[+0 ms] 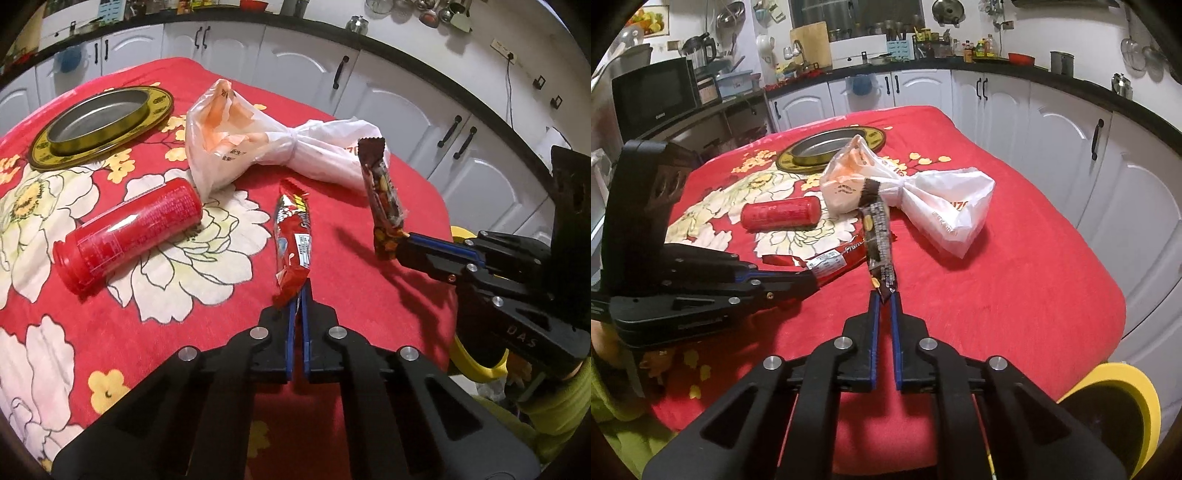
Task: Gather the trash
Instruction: 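Lift the red wrapper and chocolate bar and carry them over the yellow bin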
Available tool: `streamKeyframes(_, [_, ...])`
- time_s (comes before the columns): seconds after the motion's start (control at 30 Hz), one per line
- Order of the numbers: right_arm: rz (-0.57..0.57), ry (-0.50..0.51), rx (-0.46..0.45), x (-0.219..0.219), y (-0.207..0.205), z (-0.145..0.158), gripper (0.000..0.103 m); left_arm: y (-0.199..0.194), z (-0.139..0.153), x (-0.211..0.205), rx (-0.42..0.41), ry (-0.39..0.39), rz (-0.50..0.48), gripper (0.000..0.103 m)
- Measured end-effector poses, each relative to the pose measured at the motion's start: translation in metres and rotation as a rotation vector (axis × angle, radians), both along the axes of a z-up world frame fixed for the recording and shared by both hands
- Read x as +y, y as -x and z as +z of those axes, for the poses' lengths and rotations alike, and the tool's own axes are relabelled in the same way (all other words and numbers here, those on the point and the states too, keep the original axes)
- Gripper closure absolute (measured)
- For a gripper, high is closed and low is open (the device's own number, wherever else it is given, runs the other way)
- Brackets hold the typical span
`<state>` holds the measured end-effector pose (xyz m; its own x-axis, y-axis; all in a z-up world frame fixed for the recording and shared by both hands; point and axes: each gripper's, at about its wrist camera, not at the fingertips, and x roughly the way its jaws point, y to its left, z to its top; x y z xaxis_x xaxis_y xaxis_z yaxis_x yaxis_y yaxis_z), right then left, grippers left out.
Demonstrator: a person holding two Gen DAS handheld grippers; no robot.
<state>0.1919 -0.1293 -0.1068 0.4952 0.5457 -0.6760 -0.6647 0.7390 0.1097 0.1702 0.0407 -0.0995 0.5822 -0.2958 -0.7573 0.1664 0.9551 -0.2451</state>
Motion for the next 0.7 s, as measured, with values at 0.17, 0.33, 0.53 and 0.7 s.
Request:
streamKeyframes(0.17, [-0.012,-0.02,-0.004,-0.008,0.009,0.005,0.097,0.009,0.009,-0.004,-0.023,-0.004,-0.012,0.103])
streamKeyframes(0.33, [-0.03,-0.051,-0.014,-0.02,0.018,0.015,0.097,0.02,0.027,-0.011,-0.075,0.011,-0.022,0.103])
streamKeyframes(0.53, [-0.061,-0.08,-0.047,-0.04,0.031,0.032,0.097,0.031,0.045,-0.028,-0.126,0.026,-0.045,0.103])
streamKeyframes(0.7, [-0.102,-0.101,-0.076,-0.063,0.043,0.046,0.097,0.038,0.056,-0.045,-0.157,0.029,-0.075,0.103])
